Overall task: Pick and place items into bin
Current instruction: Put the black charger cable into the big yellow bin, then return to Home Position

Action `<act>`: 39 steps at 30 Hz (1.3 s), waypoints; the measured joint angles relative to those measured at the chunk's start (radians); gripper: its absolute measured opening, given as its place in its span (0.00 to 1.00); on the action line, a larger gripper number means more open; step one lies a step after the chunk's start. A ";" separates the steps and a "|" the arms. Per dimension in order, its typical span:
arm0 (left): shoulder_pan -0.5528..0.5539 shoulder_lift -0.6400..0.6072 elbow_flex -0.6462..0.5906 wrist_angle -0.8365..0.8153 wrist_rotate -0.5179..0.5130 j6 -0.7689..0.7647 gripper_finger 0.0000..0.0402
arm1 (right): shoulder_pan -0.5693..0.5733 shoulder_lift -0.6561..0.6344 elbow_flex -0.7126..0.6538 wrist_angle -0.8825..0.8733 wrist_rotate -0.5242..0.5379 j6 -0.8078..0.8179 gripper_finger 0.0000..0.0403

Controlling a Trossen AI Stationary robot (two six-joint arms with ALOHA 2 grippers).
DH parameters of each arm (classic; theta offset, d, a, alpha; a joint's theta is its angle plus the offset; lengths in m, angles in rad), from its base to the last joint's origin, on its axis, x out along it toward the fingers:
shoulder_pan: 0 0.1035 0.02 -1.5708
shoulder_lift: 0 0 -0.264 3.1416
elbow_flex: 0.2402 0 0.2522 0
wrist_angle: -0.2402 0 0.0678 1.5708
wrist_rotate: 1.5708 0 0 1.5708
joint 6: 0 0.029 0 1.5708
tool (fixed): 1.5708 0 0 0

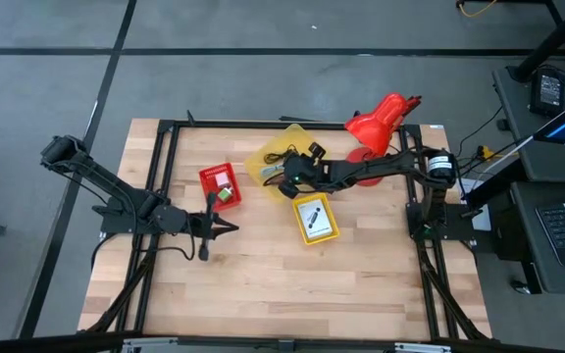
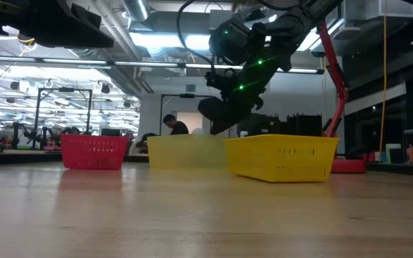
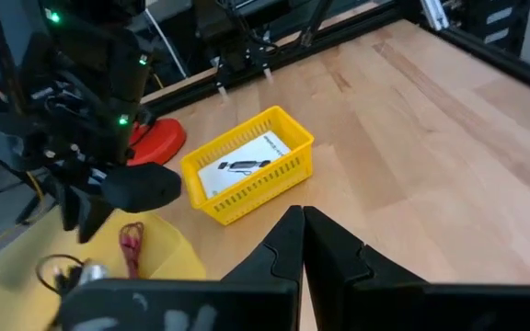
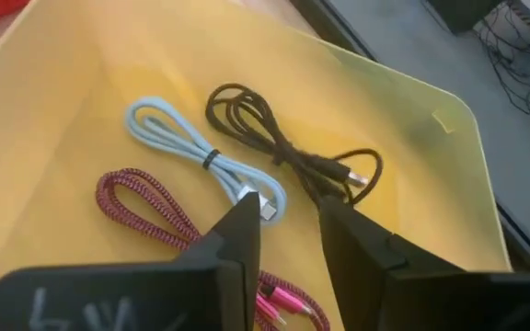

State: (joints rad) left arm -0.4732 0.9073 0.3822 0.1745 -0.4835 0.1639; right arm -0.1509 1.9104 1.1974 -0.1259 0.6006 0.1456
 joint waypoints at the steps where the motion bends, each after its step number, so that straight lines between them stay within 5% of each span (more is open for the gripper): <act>1: 0.000 0.000 0.000 0.000 -0.011 0.018 0.01 | 0.000 -0.003 -0.001 -0.004 0.000 0.000 0.24; 17: 0.033 -0.021 0.000 -0.013 -0.041 0.014 0.01 | 0.151 -0.168 -0.061 -0.021 0.000 -0.012 0.02; 20: 0.077 -0.058 0.000 -0.041 0.036 0.013 0.01 | 0.197 -0.196 -0.141 0.068 0.009 -0.023 0.01; 30: 0.218 -0.296 -0.046 -0.119 0.201 0.022 0.01 | 0.264 -0.430 -0.379 0.288 0.006 -0.073 0.00; 39: 0.303 -0.606 -0.222 -0.051 0.223 0.067 0.01 | 0.273 -0.678 -0.689 0.658 -0.143 -0.212 0.00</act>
State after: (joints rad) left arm -0.1699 0.3015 0.1607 0.1234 -0.2601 0.2308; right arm 0.1223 1.2322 0.5082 0.5322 0.4581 -0.0666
